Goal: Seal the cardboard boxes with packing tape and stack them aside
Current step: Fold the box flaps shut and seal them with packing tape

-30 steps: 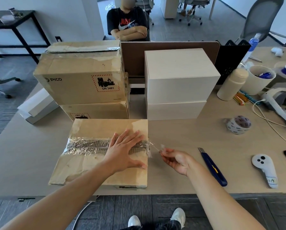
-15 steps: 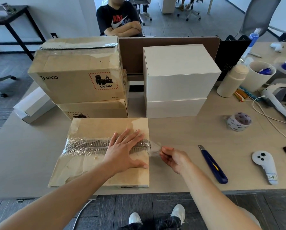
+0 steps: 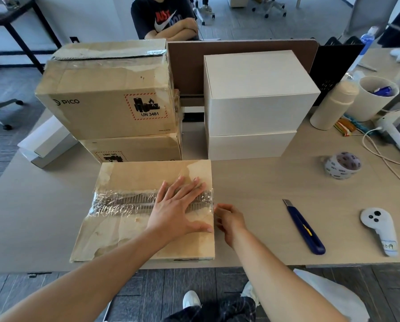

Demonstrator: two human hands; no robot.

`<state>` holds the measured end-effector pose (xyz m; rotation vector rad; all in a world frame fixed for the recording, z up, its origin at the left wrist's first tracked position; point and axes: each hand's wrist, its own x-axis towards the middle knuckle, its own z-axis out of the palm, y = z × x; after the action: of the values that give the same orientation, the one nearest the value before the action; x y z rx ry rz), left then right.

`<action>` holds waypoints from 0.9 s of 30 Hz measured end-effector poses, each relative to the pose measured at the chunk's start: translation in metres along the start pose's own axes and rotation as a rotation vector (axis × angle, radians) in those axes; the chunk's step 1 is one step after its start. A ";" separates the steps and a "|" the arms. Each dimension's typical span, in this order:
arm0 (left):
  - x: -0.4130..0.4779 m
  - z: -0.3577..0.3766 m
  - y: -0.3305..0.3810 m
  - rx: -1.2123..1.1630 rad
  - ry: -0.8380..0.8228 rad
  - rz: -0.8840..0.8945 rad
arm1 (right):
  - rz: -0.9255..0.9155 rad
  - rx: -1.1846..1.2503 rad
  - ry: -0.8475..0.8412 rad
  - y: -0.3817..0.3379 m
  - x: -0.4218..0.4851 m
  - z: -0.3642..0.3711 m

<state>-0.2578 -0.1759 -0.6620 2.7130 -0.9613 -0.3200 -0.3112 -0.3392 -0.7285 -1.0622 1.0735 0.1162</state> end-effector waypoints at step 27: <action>0.001 0.004 0.001 0.042 0.001 0.000 | 0.011 0.126 -0.380 0.018 -0.031 0.009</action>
<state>-0.2585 -0.1781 -0.6658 2.7504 -0.9786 -0.3021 -0.3316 -0.3104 -0.7162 -0.8773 0.7332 0.2461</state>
